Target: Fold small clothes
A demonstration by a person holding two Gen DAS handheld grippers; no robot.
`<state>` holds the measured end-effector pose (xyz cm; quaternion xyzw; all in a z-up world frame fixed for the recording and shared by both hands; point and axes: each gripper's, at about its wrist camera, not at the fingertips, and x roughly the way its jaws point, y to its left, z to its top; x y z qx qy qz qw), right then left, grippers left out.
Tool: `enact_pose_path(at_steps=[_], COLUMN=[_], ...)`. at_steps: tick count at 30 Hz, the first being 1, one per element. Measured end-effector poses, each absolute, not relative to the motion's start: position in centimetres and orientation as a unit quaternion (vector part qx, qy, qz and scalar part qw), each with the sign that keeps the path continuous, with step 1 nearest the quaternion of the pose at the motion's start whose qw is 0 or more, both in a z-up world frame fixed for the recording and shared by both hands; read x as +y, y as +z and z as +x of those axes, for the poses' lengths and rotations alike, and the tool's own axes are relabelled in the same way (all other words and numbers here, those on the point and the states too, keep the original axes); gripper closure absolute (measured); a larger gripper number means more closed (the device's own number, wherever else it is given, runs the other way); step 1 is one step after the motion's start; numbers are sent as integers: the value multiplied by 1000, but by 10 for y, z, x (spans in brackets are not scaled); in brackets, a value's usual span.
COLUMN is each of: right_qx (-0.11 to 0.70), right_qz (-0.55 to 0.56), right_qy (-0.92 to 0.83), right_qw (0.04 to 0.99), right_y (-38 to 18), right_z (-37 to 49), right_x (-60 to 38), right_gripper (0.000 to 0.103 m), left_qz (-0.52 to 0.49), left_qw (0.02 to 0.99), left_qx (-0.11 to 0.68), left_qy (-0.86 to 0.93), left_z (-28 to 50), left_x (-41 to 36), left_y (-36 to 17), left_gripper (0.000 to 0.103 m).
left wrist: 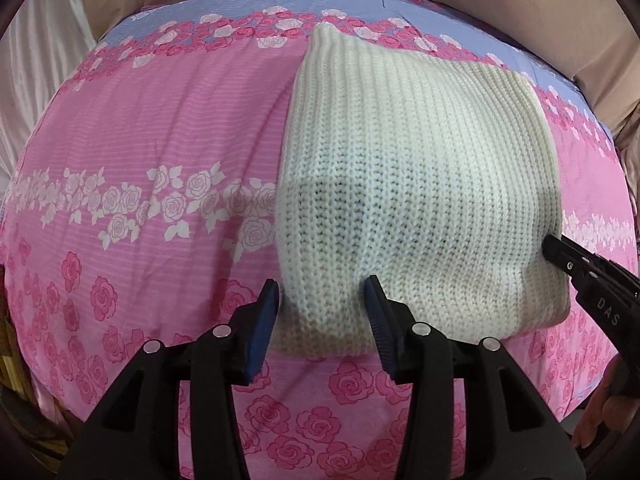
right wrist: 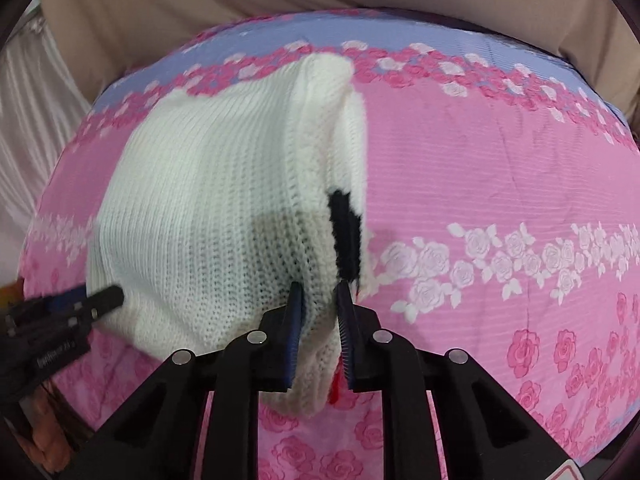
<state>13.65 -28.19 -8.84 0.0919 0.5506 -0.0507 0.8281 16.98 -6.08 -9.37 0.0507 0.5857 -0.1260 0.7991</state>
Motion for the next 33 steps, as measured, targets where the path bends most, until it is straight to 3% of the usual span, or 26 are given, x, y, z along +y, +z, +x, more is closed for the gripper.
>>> enact_pose_path(at_steps=[7, 9, 10, 13, 15, 16, 33], right_qx=[550, 542, 531, 499, 475, 467, 481], right_qz=[76, 123, 144, 147, 135, 128, 72], right_qy=[-51, -52, -59, -85, -117, -129, -119], right_qw=[830, 830, 833, 850, 862, 866, 866], right_y=[-95, -81, -69, -38, -26, -24, -27], right_z=[138, 128, 118, 85, 65, 58, 45], right_x=[-278, -285, -288, -288, -287, -286, -248], right_gripper=[85, 79, 78, 59, 28, 25, 24], left_qz=[60, 52, 47, 31, 33, 36, 73], left_qw=[803, 813, 819, 851, 863, 866, 879], left_qx=[583, 573, 565, 518, 497, 493, 465], left_qy=[-103, -96, -92, -82, -80, -79, -71], left_z=[164, 158, 154, 132, 120, 116, 93], left_x=[-63, -59, -56, -49, -49, -51, -76], left_y=[-94, -84, -77, -53, -46, -45, -39], left_gripper=[59, 52, 43, 10, 8, 8, 8])
